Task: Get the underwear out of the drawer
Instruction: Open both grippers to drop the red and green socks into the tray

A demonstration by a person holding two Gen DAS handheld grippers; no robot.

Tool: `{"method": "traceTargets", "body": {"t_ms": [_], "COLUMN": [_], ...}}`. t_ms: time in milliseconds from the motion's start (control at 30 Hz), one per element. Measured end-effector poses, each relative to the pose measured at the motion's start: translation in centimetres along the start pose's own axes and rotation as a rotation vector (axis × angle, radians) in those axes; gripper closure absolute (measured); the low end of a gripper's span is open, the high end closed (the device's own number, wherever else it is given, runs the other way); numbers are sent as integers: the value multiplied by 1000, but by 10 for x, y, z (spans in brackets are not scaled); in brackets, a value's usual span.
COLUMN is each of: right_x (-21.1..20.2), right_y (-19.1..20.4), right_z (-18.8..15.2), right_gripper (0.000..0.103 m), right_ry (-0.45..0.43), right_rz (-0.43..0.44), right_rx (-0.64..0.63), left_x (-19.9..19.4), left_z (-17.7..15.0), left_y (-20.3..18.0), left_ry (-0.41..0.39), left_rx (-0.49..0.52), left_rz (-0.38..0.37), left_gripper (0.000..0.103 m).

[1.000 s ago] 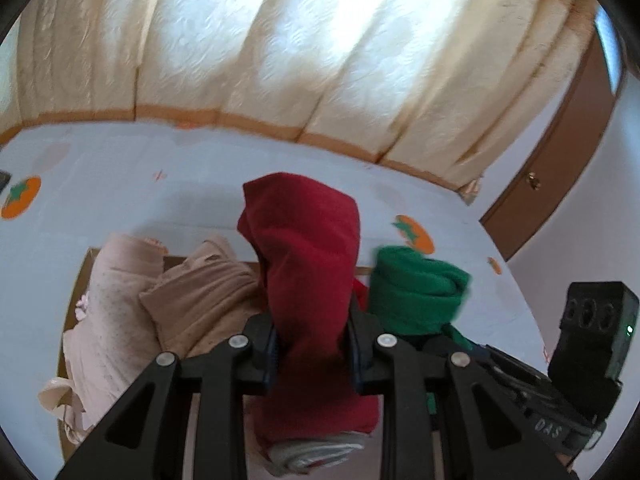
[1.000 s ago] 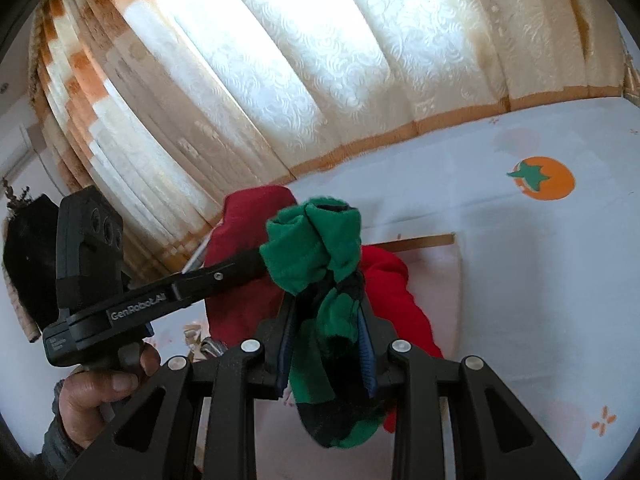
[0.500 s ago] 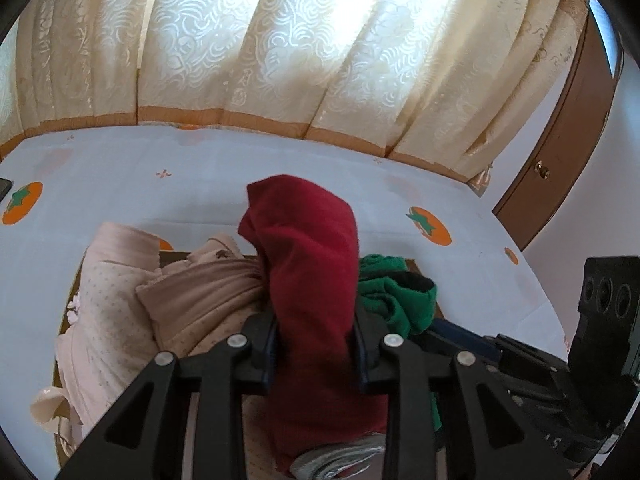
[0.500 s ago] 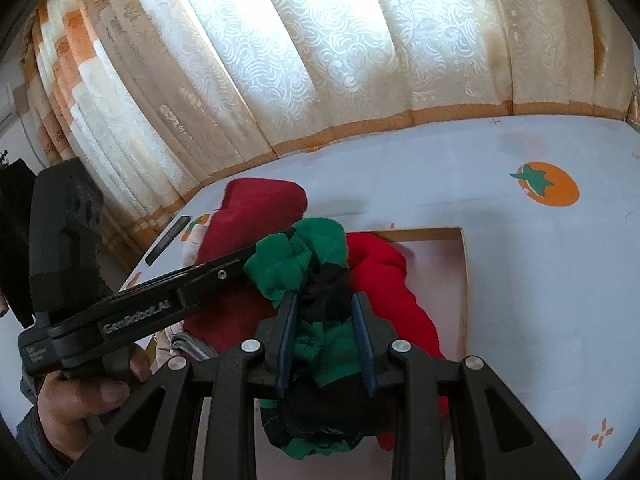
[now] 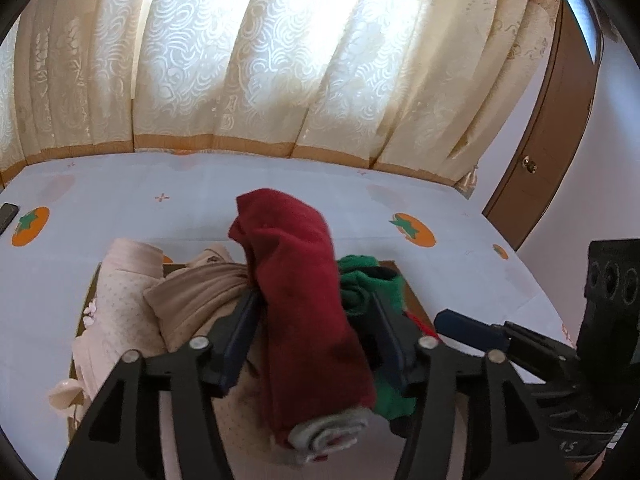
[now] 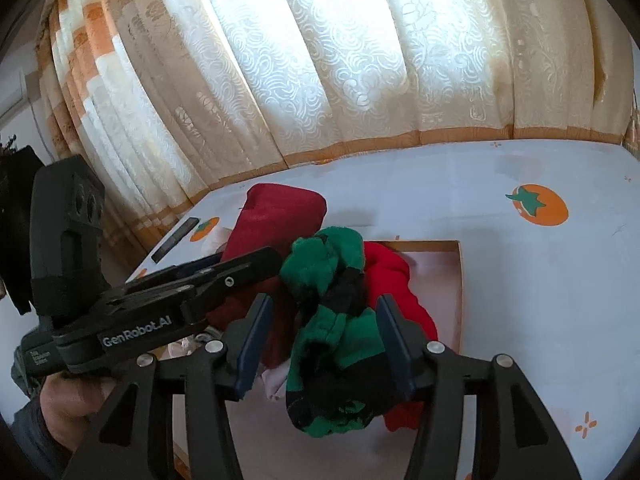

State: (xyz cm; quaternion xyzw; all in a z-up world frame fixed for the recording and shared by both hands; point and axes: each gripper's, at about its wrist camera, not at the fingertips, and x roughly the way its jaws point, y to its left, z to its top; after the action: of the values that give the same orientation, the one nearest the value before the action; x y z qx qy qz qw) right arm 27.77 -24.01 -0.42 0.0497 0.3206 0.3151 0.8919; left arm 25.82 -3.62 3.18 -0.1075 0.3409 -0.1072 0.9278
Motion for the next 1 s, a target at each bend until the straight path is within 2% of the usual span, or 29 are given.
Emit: {"method": "traceTargets", "body": {"t_ms": [467, 1000], "right_x": [-26, -61], "right_y": [4, 17], "right_z": [-18, -54], "right_gripper": [46, 45], "right_ry": [1, -7], "right_rz": [21, 49], "right_rx": [8, -47], "left_x": [-26, -55], "left_z": [-17, -43], "left_y": [-12, -30], "left_ry": [-46, -61], "left_rx": [48, 66], "left_rz": [-13, -77], "left_gripper": [40, 37]}}
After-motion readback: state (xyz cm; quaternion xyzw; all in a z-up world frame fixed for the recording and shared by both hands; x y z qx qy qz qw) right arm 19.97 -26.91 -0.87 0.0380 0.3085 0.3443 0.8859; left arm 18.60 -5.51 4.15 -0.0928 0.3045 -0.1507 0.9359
